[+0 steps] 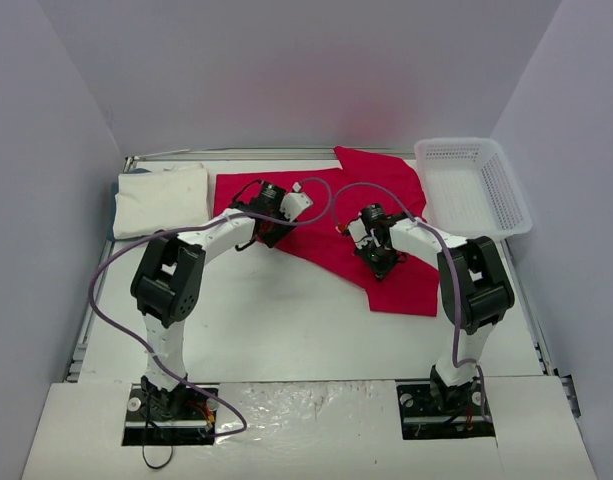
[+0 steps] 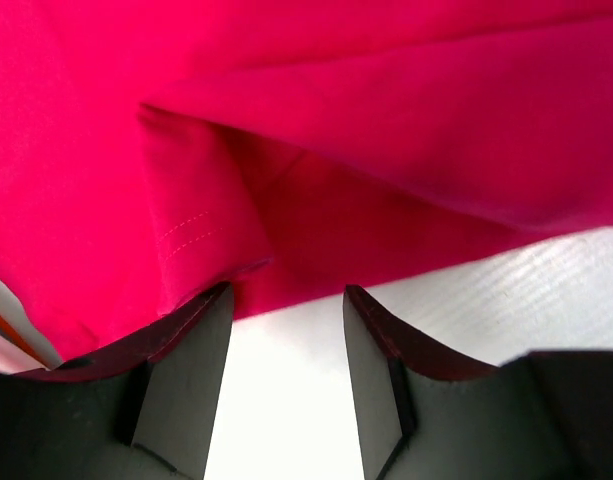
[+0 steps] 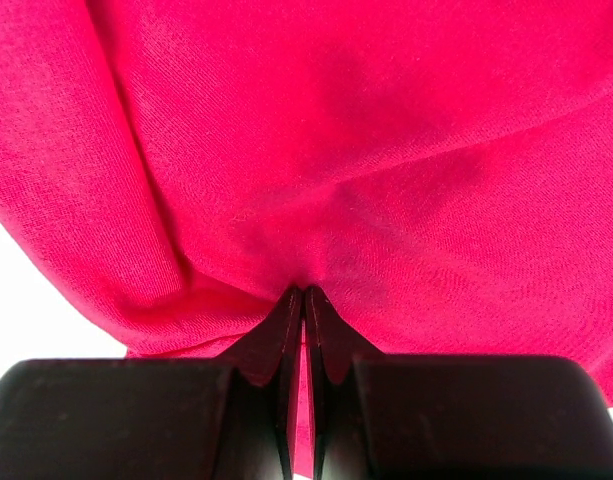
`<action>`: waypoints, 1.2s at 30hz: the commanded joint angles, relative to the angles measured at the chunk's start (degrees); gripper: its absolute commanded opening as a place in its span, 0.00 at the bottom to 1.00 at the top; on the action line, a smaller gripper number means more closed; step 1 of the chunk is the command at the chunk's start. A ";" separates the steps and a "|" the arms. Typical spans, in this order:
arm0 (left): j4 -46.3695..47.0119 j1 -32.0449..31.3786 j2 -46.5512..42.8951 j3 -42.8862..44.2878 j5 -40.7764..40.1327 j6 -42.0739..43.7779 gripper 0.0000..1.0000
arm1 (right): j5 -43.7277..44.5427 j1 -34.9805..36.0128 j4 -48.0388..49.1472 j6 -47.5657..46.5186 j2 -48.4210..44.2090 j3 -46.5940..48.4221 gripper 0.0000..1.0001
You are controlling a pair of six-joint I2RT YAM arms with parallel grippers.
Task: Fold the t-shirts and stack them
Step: Flatten out the tshirt
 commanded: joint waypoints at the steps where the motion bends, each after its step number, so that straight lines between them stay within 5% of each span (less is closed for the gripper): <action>1: 1.32 0.28 1.09 3.34 -1.34 -0.03 0.47 | 3.94 -0.45 1.40 -0.98 7.29 -4.59 0.00; 28: 2.29 0.45 6.45 8.35 -5.91 3.83 0.47 | 4.82 -0.53 1.84 -0.89 7.99 -4.59 0.00; 36: 0.36 1.33 9.26 10.99 -6.44 4.71 0.33 | 6.49 -0.53 1.92 -0.80 8.08 -4.77 0.00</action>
